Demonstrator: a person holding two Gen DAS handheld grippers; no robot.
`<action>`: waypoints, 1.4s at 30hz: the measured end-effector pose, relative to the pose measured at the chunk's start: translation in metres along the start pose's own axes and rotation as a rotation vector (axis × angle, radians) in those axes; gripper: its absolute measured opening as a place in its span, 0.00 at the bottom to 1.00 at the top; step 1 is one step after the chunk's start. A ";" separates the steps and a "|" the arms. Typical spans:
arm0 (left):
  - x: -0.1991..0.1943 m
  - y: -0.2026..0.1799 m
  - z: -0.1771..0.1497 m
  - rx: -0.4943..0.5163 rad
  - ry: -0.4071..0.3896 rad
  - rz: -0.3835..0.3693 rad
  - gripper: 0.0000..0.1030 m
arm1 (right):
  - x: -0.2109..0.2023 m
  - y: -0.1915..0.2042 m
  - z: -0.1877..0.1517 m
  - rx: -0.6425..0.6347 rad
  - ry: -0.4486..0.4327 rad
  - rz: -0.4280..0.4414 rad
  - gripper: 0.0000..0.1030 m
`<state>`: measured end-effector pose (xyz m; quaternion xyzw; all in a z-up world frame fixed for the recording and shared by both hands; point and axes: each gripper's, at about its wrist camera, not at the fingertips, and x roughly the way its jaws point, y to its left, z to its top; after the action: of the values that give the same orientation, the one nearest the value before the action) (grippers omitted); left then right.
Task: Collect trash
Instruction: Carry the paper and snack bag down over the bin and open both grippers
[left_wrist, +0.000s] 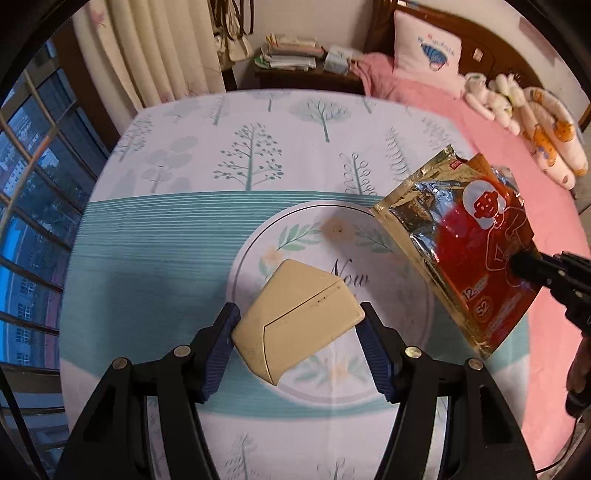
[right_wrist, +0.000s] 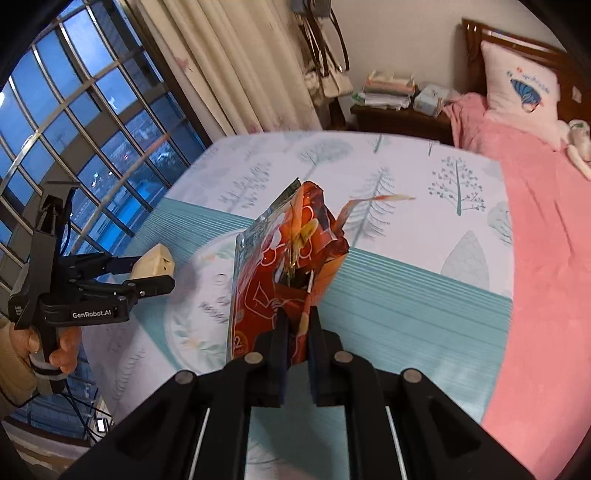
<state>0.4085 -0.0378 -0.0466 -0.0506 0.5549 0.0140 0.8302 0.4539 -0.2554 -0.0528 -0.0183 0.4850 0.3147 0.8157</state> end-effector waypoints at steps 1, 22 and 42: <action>-0.008 0.004 -0.004 -0.003 -0.010 -0.008 0.61 | -0.007 0.009 -0.003 0.001 -0.016 -0.008 0.08; -0.178 0.072 -0.168 0.193 -0.162 -0.128 0.61 | -0.122 0.231 -0.145 0.137 -0.261 -0.225 0.07; -0.120 0.069 -0.303 0.224 0.084 -0.135 0.61 | -0.079 0.292 -0.273 0.170 0.003 -0.209 0.07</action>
<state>0.0785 0.0049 -0.0556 0.0048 0.5827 -0.1062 0.8057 0.0595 -0.1521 -0.0534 0.0000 0.5064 0.1857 0.8420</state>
